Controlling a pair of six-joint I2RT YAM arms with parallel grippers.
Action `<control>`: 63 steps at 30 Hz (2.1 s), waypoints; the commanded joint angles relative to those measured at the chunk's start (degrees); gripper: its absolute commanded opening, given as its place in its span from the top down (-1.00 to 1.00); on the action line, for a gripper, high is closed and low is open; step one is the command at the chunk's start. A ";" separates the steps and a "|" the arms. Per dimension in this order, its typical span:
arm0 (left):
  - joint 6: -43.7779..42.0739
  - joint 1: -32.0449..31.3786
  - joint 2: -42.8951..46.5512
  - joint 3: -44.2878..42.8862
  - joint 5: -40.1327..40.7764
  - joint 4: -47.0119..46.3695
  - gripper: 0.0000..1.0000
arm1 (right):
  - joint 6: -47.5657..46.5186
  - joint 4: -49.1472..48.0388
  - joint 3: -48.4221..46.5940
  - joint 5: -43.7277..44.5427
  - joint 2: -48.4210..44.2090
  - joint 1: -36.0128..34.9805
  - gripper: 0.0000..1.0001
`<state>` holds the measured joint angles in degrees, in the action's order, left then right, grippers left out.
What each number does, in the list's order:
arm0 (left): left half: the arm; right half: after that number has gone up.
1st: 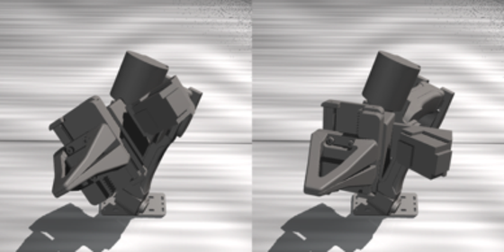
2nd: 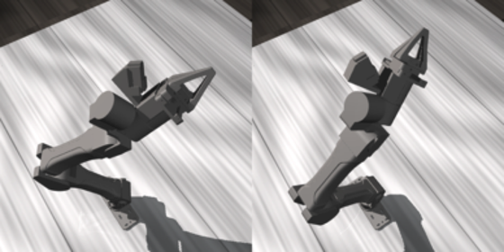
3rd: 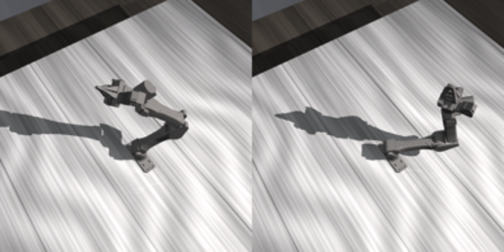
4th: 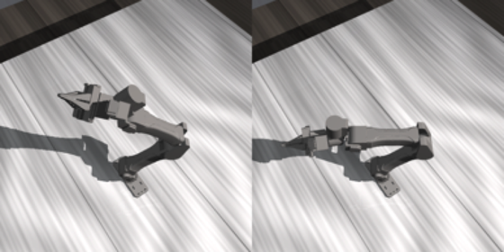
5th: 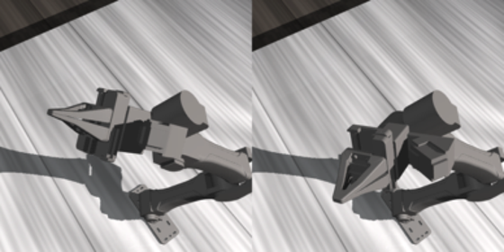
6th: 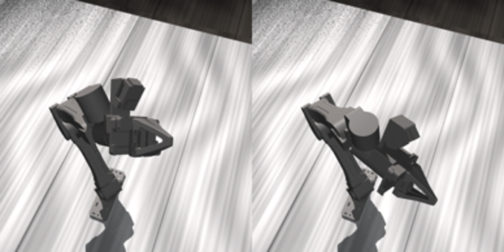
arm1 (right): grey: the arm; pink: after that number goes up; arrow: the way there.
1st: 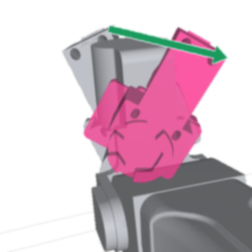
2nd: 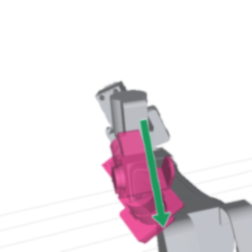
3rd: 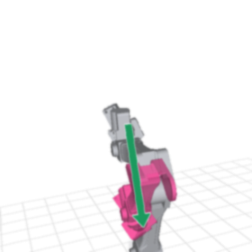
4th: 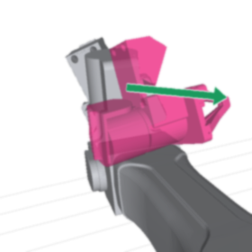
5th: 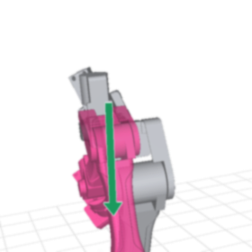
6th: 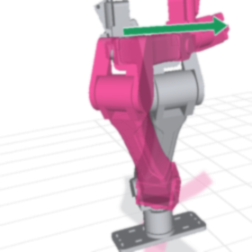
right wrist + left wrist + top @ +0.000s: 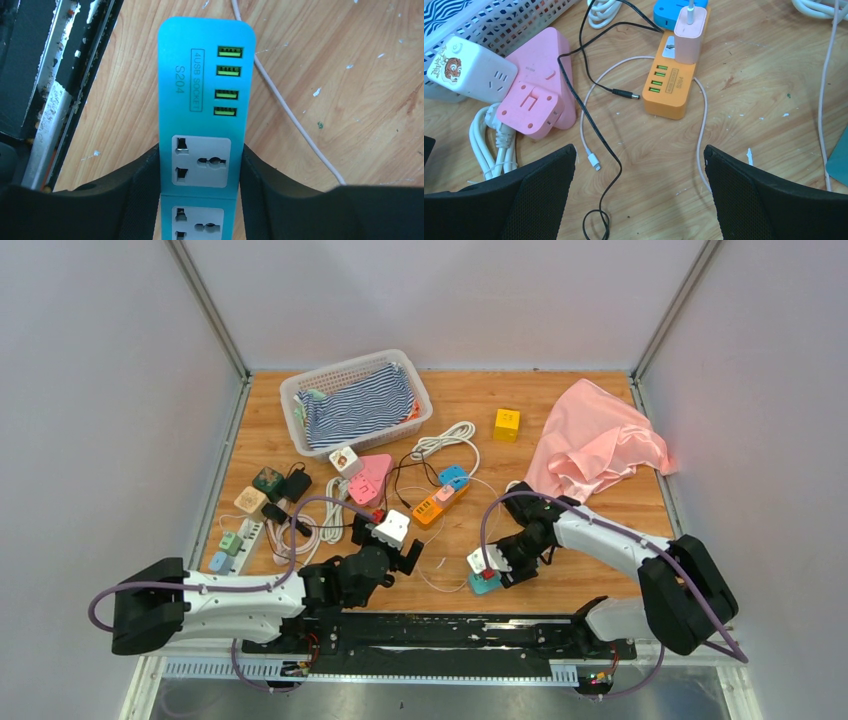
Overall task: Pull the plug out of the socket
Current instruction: Pick up the socket from the corner of the board, then place the socket at the corner of the board.
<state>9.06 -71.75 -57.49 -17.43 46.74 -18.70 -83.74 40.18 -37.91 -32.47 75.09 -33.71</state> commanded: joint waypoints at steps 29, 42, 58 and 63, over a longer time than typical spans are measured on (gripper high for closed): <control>1.31 0.20 3.03 2.22 1.87 -0.15 -1.00 | 11.61 13.75 -8.30 0.11 -11.82 5.97 1.00; 0.96 0.17 2.71 2.05 1.03 -0.11 -1.00 | 23.15 6.21 -11.66 -8.94 -30.70 26.18 1.00; 0.72 0.19 2.52 1.88 0.48 -0.11 -1.00 | 33.52 4.51 -31.41 -1.90 -25.47 32.05 1.00; 0.70 0.20 2.48 1.96 0.38 -0.11 -1.00 | 34.05 4.39 -37.77 4.58 -23.72 32.15 1.00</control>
<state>9.63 -71.75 -55.20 -16.01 46.48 -18.26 -51.11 46.46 -70.32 -34.06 51.18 -2.46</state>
